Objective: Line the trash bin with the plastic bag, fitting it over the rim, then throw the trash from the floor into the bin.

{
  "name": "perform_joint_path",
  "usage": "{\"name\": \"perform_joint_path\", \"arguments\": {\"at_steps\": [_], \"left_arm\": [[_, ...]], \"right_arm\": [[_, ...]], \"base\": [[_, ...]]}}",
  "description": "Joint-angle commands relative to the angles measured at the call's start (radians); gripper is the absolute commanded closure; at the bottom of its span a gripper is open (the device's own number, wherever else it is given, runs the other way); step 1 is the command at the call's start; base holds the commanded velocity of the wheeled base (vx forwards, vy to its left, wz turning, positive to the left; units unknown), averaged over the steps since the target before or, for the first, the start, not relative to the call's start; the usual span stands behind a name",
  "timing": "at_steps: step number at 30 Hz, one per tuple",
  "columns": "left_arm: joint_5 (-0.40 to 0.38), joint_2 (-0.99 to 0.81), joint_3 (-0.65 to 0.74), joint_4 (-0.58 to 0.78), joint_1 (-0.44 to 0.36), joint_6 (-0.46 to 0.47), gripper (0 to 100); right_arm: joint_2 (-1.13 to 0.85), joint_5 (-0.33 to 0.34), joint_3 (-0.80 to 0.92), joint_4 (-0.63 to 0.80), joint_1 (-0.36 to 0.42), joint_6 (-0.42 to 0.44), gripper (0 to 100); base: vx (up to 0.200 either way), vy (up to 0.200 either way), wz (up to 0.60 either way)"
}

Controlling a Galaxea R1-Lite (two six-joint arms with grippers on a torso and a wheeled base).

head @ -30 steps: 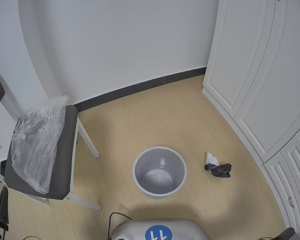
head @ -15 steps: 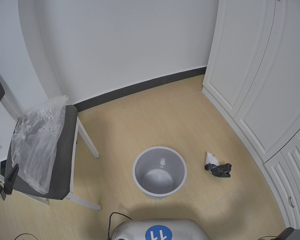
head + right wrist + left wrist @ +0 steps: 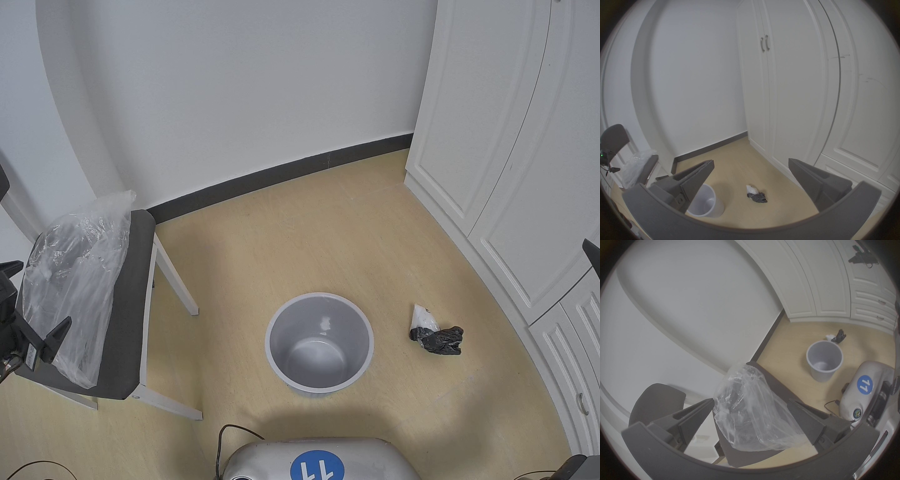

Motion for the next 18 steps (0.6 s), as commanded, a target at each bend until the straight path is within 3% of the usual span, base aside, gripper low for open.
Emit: {"name": "perform_joint_path", "arguments": {"at_steps": [1, 4, 7, 18], "left_arm": [[0.125, 0.134, -0.022, 0.005, -0.079, 0.005, 0], [0.193, 0.163, -0.019, 0.005, -0.086, 0.005, 0], [0.203, 0.177, -0.01, 0.008, -0.079, 0.005, 0], [0.217, 0.237, 0.033, 0.0, -0.067, -0.006, 0]], "right_arm": [[0.116, -0.109, 0.002, -0.014, 0.119, 0.023, 0], [0.135, -0.158, 0.011, -0.048, 0.178, 0.023, 0], [0.147, -0.186, 0.023, -0.077, 0.201, 0.017, 0], [0.165, -0.186, 0.028, -0.085, 0.195, 0.02, 0]], "base": [[0.0, 0.0, 0.0], [0.0, 0.0, 0.0], [0.0, 0.0, 0.0], [0.0, 0.0, 0.0]]}}
